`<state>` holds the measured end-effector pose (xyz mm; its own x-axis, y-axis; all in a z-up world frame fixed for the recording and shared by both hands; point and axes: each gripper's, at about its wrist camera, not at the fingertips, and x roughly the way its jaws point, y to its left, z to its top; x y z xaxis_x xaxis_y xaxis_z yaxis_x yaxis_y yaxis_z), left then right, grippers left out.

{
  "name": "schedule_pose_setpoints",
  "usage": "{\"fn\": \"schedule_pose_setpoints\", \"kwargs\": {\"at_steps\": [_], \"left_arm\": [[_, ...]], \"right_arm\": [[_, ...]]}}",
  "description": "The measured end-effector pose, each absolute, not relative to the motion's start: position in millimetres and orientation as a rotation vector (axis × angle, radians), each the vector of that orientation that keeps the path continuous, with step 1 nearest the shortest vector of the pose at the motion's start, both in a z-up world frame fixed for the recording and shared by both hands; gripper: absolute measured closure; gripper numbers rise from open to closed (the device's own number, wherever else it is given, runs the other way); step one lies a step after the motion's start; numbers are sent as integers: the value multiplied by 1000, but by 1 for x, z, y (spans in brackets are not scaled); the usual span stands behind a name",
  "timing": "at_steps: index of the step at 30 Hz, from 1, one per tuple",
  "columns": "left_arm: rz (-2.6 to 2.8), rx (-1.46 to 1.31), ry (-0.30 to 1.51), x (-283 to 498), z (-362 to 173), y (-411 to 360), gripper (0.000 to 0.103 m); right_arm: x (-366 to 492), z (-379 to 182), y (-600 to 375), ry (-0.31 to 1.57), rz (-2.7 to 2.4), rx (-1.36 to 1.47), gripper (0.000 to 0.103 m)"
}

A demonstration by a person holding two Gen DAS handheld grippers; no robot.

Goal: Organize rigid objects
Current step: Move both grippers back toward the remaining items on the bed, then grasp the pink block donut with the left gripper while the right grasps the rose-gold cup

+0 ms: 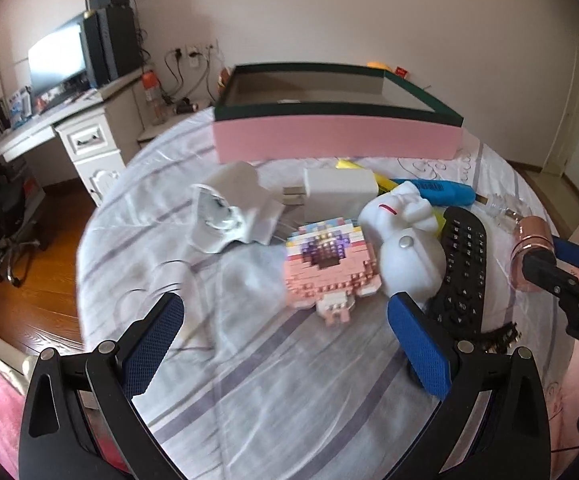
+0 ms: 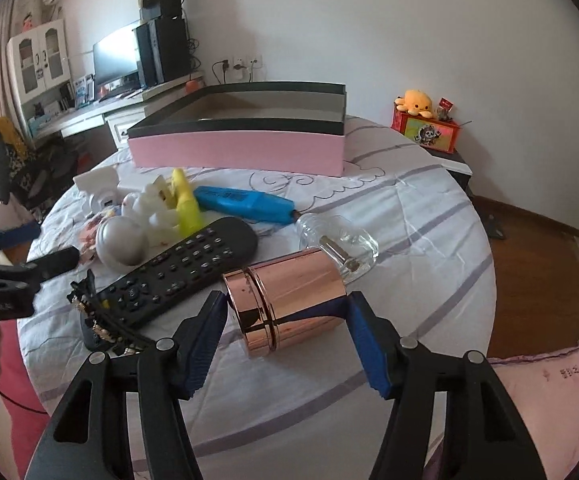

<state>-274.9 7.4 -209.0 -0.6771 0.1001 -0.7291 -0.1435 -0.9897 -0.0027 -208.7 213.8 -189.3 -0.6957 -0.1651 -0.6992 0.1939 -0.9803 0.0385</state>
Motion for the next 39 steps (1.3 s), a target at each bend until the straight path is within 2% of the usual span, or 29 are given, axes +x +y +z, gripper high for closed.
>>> {"fn": "schedule_pose_setpoints", "kwargs": {"at_steps": [14,15,17,18,19,26,28,33,35,36,37,39], "left_arm": [[2691,-1255,1,-313,-225,7,2],[2674,-1247,-12,-313,-225,7,5],[2668,-1215,-7,-312,-223,7,20],[2667,-1205,4,-311,-222,9,36],[2661,-1207,25,-311,-223,10,42],[2642,-1192,28,-297,-220,-2,49],[2644,-1191,51,-286,-219,-8,55],[2650,-1193,38,-269,-219,-27,54],[2648,-1188,19,-268,-218,-29,50],[2647,-1187,10,-269,-218,-29,41],[2649,-1188,-2,-270,-218,-28,25],[2661,-1177,-8,-271,-217,-25,17]], "right_arm": [[-224,-206,218,22,-2713,1149,40],[-224,-206,218,22,-2716,1145,40],[-225,-206,217,27,-2721,1143,40],[-226,-207,217,31,-2723,1142,40],[-227,-207,217,33,-2723,1146,40],[-227,-206,220,11,-2717,1149,40],[-225,-205,220,-4,-2707,1151,46],[-218,-203,214,15,-2698,1157,47],[-219,-205,214,13,-2703,1159,47],[-221,-206,214,10,-2707,1158,47],[-221,-206,214,5,-2710,1154,47],[-223,-207,214,8,-2711,1155,47]]}}
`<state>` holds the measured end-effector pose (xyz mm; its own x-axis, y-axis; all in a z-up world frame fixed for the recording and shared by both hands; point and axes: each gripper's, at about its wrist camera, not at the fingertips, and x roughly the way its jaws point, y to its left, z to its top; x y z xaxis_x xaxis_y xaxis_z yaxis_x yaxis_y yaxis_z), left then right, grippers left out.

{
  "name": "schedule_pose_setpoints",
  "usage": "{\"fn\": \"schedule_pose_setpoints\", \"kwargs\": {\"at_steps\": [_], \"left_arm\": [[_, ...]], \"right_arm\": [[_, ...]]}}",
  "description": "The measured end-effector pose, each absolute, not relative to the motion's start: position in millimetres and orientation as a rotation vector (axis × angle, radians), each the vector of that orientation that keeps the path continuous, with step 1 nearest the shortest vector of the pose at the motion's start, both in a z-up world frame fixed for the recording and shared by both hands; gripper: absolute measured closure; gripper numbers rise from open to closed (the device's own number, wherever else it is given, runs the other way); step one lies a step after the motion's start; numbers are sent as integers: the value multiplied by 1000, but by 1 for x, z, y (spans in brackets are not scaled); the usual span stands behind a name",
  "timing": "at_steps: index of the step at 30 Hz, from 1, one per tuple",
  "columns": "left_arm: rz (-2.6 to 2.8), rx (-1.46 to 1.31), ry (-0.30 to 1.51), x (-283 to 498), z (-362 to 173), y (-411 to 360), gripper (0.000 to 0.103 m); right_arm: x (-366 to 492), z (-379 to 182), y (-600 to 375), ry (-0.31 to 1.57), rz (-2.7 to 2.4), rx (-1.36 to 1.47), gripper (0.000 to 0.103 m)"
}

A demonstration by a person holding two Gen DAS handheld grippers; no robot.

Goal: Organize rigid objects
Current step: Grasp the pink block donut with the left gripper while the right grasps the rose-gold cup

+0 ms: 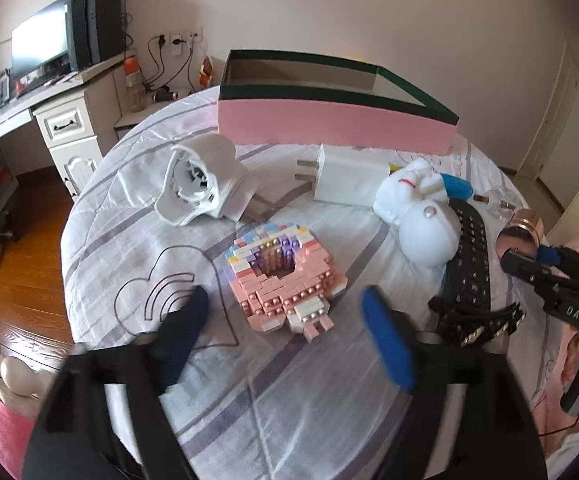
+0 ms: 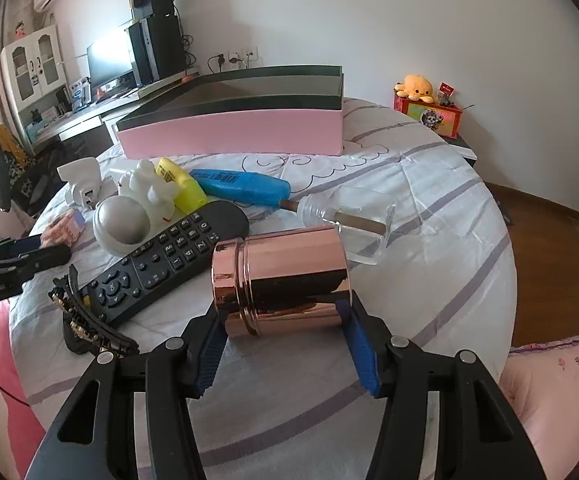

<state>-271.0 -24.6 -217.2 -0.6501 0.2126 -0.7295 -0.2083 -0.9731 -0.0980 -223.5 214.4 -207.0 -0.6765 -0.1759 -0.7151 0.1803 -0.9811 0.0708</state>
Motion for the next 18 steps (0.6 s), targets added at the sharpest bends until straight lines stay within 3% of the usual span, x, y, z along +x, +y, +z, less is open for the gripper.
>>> {"fn": "schedule_pose_setpoints", "kwargs": {"at_steps": [7,12,15,18], "left_arm": [[2740,-1200,-13,-284,-225,-22,17],[2799,-1164,-3,-282,-225,-23,41],[2785,-1153,5,-280,-225,-27,41],[2782,-1150,9,-276,-223,-30,41]], "right_arm": [[-229,-210,214,24,-2726,1143,44],[-231,-211,212,24,-2734,1132,40],[-230,-211,213,12,-2738,1120,40],[-228,-209,215,0,-2742,1118,48]]}}
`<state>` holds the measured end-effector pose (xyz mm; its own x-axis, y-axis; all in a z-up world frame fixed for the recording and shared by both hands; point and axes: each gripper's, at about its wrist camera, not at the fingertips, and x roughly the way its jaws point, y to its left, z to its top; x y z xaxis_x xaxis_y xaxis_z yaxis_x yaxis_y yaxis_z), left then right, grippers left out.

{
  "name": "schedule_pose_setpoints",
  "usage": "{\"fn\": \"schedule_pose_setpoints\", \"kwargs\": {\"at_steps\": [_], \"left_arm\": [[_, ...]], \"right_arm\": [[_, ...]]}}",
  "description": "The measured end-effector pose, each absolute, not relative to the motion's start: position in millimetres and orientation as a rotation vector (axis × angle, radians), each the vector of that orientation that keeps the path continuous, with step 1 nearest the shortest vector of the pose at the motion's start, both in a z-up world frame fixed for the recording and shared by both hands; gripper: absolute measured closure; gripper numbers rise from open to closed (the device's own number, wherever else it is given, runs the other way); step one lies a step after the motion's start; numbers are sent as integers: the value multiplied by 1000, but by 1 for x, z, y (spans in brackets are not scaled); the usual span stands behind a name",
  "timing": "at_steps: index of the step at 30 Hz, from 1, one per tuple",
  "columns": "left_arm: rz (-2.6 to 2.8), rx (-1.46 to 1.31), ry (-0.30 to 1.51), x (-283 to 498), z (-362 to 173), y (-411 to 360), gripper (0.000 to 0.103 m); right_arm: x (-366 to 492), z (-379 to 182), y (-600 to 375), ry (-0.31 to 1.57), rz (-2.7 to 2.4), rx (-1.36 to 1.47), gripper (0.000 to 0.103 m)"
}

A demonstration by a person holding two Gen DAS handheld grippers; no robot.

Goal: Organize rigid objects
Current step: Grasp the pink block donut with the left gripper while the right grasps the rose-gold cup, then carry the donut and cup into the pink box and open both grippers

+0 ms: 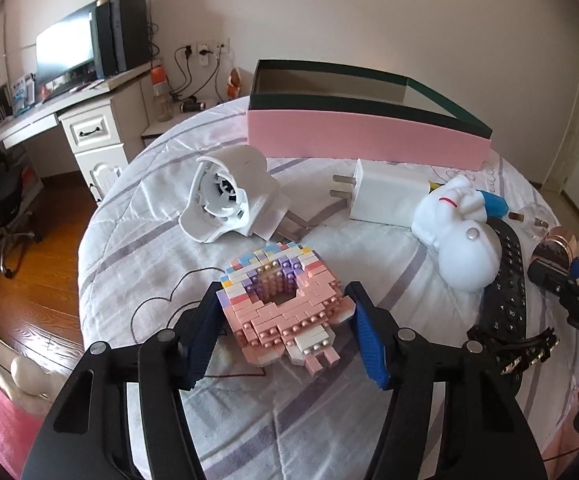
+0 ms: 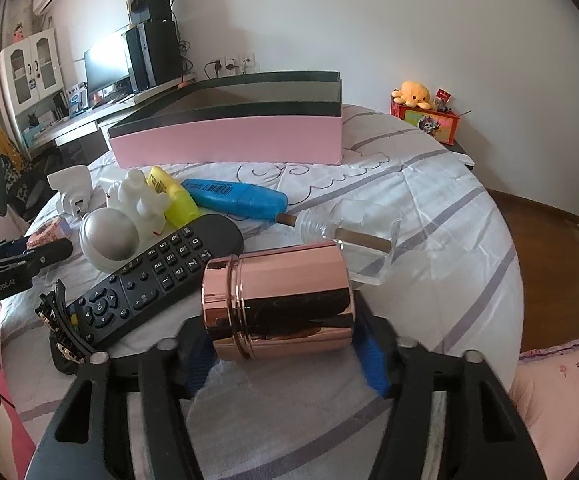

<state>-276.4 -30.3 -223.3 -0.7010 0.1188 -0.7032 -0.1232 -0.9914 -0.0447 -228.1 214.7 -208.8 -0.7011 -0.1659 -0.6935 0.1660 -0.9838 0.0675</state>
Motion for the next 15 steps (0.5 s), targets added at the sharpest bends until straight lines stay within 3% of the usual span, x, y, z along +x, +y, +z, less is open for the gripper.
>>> {"fn": "schedule_pose_setpoints", "kwargs": {"at_steps": [15], "left_arm": [[2792,-1060,62,-258,-193,-28,41]], "right_arm": [[-220,-184,205,31,-2752,1069,48]]}}
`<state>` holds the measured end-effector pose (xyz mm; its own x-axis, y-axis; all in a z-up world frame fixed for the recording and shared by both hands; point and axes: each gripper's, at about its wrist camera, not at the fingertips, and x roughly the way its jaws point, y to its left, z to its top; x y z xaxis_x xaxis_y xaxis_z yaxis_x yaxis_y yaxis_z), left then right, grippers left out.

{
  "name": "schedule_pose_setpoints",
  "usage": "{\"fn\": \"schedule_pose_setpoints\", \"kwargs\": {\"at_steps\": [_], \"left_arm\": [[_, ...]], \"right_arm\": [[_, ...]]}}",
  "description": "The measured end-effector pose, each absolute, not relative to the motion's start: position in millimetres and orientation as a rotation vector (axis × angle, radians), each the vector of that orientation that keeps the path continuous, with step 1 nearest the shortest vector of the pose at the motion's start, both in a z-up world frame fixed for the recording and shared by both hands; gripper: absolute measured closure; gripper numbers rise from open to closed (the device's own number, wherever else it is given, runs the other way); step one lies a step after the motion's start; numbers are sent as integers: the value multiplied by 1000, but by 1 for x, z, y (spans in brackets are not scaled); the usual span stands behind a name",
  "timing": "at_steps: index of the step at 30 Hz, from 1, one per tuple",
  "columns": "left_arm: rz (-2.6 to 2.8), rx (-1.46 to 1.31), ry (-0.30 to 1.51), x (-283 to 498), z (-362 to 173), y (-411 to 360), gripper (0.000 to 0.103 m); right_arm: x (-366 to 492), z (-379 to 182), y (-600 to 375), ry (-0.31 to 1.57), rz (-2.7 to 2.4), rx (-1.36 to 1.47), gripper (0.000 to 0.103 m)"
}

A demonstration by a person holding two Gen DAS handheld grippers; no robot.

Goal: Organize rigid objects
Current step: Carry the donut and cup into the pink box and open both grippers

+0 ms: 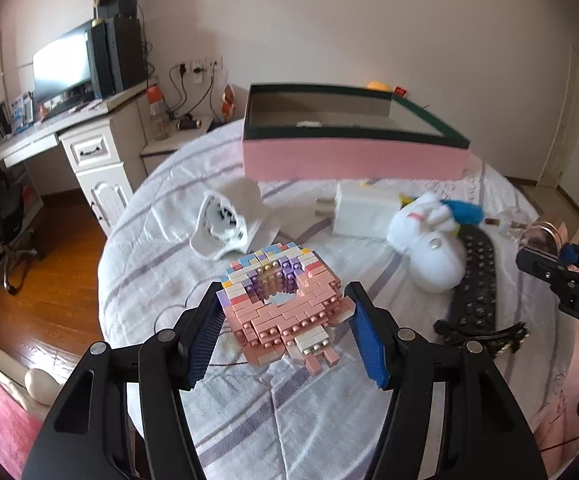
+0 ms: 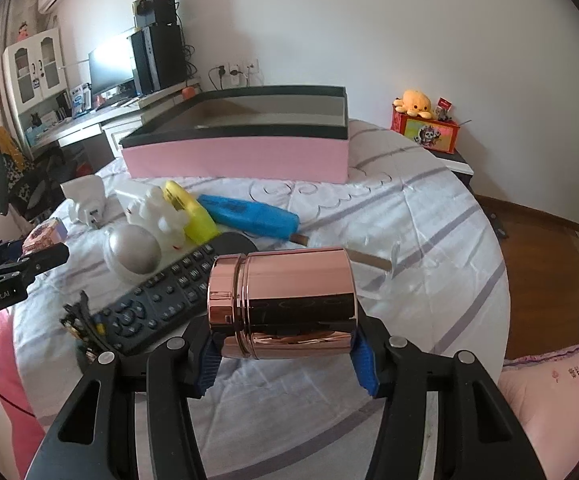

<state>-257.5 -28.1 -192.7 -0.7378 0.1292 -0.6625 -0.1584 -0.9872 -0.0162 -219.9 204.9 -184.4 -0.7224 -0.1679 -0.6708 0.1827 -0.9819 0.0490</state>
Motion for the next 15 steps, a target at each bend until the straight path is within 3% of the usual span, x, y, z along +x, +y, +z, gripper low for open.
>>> {"fn": "schedule_pose_setpoints", "kwargs": {"at_steps": [15], "left_arm": [[2834,-846,143,-236,-131,-16,41]], "right_arm": [[-212,-131,184,49,-2714,886,48]]}}
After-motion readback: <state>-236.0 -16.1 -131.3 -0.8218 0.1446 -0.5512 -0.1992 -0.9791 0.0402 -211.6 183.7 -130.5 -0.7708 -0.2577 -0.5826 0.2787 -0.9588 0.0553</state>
